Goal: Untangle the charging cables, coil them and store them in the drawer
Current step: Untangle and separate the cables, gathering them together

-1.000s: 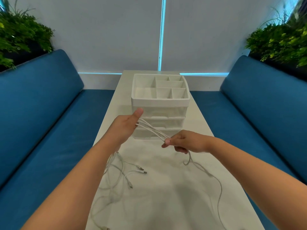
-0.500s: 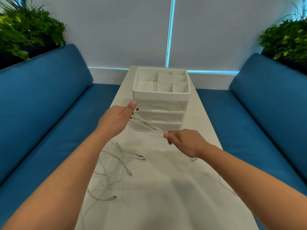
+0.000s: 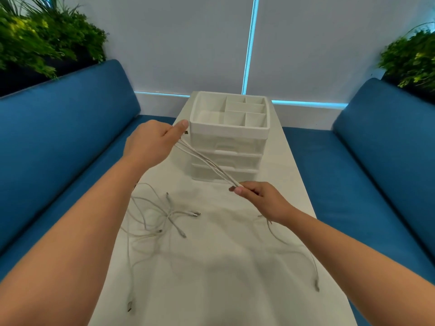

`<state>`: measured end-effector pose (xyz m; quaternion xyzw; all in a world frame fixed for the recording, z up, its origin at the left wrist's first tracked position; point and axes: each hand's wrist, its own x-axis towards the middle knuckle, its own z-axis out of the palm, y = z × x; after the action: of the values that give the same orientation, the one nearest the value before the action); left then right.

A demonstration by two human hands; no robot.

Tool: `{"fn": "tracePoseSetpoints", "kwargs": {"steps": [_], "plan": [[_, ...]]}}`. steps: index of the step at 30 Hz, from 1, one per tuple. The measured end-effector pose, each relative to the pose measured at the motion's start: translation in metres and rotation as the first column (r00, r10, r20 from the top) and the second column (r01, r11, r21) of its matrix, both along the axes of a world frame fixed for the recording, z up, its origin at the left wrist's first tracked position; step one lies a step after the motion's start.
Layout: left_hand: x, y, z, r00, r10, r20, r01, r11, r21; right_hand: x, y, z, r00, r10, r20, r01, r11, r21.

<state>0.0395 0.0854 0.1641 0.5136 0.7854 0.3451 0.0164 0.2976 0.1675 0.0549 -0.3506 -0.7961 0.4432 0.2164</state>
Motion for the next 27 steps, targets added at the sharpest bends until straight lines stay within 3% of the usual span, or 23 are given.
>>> {"fn": "tracePoseSetpoints", "kwargs": {"steps": [5,7,9,11,15,20,24,27], "plan": [[-0.011,-0.004,0.017,0.998,-0.018,0.054,0.014,0.997,0.076,0.01,-0.002,-0.016,0.995,0.008,0.103,-0.007,1.0,-0.009],[-0.011,-0.005,0.019,0.998,-0.049,0.038,0.047,0.997,0.069,0.009,0.0,-0.019,0.964,-0.072,0.255,0.017,0.978,0.209],[-0.009,-0.007,0.018,0.997,-0.068,0.019,0.067,0.996,0.056,0.003,0.002,-0.018,0.877,-0.211,0.431,-0.023,0.879,0.477],[-0.007,-0.011,0.017,0.997,-0.075,0.021,0.074,0.996,0.048,-0.001,0.006,-0.016,0.808,-0.348,0.476,-0.043,0.771,0.636],[-0.004,-0.02,0.012,0.989,-0.126,0.079,0.121,0.99,0.072,-0.008,0.013,-0.026,0.739,-0.502,0.45,-0.067,0.61,0.79],[0.001,-0.027,0.005,0.973,-0.205,0.104,0.193,0.975,0.111,-0.024,0.011,-0.039,0.716,-0.523,0.463,0.021,0.679,0.734],[-0.003,-0.035,-0.002,0.977,-0.214,-0.022,0.215,0.975,0.049,-0.039,0.004,-0.045,0.728,-0.479,0.491,0.161,0.816,0.556],[-0.007,-0.04,-0.008,0.973,-0.202,-0.108,0.204,0.979,0.005,-0.044,0.003,-0.045,0.697,-0.509,0.506,0.282,0.842,0.459]]}}
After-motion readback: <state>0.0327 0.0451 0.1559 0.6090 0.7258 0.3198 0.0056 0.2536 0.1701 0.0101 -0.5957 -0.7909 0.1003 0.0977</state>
